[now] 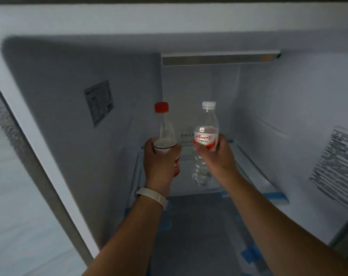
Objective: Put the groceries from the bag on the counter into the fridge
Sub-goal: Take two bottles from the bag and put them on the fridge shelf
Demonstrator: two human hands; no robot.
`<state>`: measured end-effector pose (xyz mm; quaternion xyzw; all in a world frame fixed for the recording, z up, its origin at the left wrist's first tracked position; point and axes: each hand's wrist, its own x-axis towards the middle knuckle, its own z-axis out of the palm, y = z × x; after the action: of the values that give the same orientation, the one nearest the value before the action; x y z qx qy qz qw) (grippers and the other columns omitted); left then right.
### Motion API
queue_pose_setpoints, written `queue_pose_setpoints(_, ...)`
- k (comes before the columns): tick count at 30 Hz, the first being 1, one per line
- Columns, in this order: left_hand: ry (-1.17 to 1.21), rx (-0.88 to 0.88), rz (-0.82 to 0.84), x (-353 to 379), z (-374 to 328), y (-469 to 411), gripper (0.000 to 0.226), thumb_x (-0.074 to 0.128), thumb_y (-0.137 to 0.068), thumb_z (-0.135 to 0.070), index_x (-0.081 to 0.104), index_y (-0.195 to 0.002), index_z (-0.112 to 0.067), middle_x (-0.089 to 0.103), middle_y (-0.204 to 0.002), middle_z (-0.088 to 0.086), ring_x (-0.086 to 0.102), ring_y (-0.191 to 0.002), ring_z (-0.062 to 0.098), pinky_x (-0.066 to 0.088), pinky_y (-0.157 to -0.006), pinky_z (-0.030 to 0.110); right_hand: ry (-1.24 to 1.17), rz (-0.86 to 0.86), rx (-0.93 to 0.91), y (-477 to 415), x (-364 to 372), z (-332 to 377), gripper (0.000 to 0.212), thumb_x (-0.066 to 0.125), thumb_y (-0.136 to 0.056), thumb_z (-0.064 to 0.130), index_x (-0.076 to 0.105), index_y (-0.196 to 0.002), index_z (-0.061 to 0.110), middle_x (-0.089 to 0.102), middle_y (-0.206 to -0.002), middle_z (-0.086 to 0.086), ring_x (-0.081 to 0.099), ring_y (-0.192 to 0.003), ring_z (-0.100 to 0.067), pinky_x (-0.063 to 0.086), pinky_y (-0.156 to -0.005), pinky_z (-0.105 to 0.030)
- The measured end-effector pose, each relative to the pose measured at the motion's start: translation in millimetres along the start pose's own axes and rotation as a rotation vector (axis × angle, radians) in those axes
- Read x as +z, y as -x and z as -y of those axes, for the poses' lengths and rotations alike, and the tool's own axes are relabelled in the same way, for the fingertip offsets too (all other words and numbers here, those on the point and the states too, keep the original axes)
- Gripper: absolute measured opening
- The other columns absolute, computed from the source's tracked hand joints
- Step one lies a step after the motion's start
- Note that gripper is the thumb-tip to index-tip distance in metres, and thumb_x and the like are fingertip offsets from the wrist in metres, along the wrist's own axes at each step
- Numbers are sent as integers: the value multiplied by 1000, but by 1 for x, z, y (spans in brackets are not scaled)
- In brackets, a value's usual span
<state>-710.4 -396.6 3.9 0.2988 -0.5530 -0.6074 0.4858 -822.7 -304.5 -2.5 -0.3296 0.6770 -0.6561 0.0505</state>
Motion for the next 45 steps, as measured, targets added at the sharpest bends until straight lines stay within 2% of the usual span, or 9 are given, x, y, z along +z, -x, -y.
queue_pose_setpoints(3, 26, -1, -59, 11, 4, -19, 38, 82, -74, -12, 55, -96, -29, 65, -91, -8, 65, -81, 8, 51, -68, 22, -34, 22, 12, -25, 10, -6, 35, 77, -82, 34, 51, -106, 29, 66, -92, 9, 64, -78, -2, 47, -59, -12)
queue_pose_setpoints(6, 10, 9, -65, 22, 11, -39, 41, 80, -76, -11, 54, -105, -23, 63, -92, -8, 63, -80, 6, 50, -66, 20, -26, 60, 13, -48, 22, -16, 41, 77, -81, 40, 52, -111, 27, 66, -94, 11, 65, -80, 1, 48, -64, -16)
queue_pose_setpoints(9, -33, 26, -56, 31, 21, -59, 46, 80, -76, -11, 54, -113, -17, 63, -96, -6, 63, -85, 9, 52, -72, 23, -4, 89, 14, -68, 30, -30, 49, 77, -79, 47, 54, -115, 23, 67, -96, 11, 66, -81, 1, 53, -70, -19)
queue_pose_setpoints(14, -95, 5, -46, 34, 37, -89, 49, 82, -75, -10, 53, -115, -17, 62, -101, -4, 62, -90, 10, 51, -75, 22, -105, 90, 58, -91, 42, -48, 45, 79, -81, 32, 51, -114, 20, 66, -98, 6, 65, -83, -3, 49, -65, -10)
queue_pose_setpoints(20, -120, -4, -99, 31, 49, -113, 51, 83, -71, -6, 56, -113, -15, 65, -104, 1, 64, -93, 16, 53, -77, 25, -134, 130, 56, -112, 56, -66, 54, 81, -79, 27, 47, -120, 19, 65, -106, 5, 66, -93, -9, 55, -80, -26)
queue_pose_setpoints(29, -110, -6, -128, 26, 60, -128, 51, 83, -72, -7, 56, -114, -14, 65, -105, 2, 64, -93, 16, 54, -79, 28, -145, 145, 42, -127, 72, -77, 51, 81, -80, 23, 48, -119, 17, 65, -101, 6, 64, -86, -5, 52, -70, -16)
queue_pose_setpoints(37, -153, -38, -118, 26, 62, -129, 54, 82, -75, -11, 51, -120, -17, 60, -101, -6, 58, -88, 7, 49, -80, 26, -115, 197, 75, -129, 69, -84, 56, 81, -79, 33, 49, -122, 17, 66, -106, 6, 66, -95, -7, 51, -78, -20)
queue_pose_setpoints(43, -169, -89, -99, 26, 61, -124, 54, 79, -79, -12, 48, -123, -17, 59, -106, -2, 57, -87, 7, 49, -84, 28, -97, 230, 99, -121, 62, -83, 55, 79, -83, 28, 45, -125, 20, 61, -108, 14, 59, -93, 7, 49, -73, -6)
queue_pose_setpoints(45, -174, -94, -115, 27, 59, -119, 47, 76, -80, -9, 46, -115, -20, 58, -99, -5, 54, -80, 2, 48, -73, 20, -62, 223, 89, -116, 57, -81, 56, 77, -84, 27, 43, -128, 22, 56, -107, 18, 57, -96, 6, 46, -75, -6)
